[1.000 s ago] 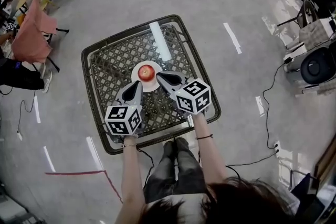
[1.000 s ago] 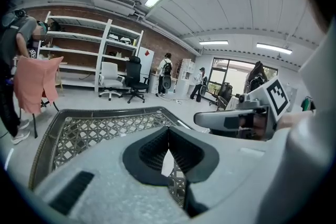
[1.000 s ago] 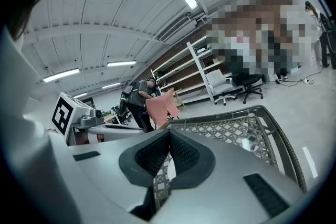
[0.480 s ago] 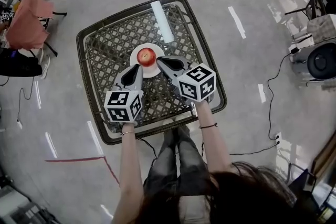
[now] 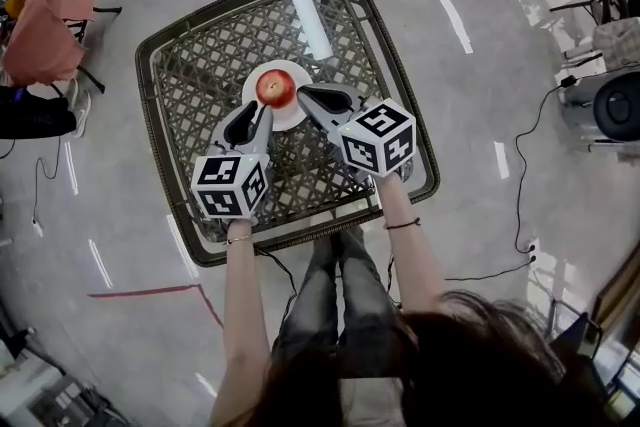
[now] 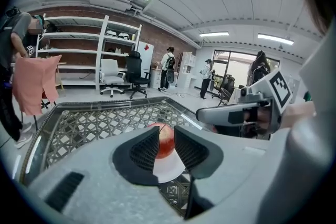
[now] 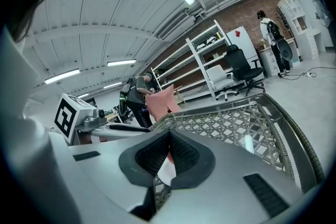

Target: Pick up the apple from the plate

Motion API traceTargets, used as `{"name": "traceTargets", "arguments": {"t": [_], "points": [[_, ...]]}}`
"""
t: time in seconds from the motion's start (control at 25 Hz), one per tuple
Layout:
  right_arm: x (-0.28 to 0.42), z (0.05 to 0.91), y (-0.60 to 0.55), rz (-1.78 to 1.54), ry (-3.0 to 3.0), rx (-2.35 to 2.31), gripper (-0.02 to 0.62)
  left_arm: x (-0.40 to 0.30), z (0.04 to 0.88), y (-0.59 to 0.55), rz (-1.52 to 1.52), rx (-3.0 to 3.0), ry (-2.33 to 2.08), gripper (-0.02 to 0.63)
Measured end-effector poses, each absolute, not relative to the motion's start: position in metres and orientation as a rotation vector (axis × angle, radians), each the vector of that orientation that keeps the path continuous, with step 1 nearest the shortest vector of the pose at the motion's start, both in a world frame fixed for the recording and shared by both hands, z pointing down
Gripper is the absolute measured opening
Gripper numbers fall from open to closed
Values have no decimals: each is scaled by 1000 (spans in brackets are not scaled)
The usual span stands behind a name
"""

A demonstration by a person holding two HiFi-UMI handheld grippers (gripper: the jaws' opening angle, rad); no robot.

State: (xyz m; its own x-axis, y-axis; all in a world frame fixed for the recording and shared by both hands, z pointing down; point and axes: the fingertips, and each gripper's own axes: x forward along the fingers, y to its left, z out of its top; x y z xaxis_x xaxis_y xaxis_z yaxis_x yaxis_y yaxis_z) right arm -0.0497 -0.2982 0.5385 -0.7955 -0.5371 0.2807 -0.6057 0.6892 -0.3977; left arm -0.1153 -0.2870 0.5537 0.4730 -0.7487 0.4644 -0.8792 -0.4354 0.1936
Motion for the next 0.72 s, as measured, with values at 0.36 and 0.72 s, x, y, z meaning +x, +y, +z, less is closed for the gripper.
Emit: {"name": "traceTargets", "arguments": {"t": [0.36,0.72], "points": [[-48,560,-304,695,-2730,916,9,-116,574,-297,441,2321,-1356,151],[-45,583,-311,690,-2713,921,9,-112,593,-311,437,2353,-1337,270]]}}
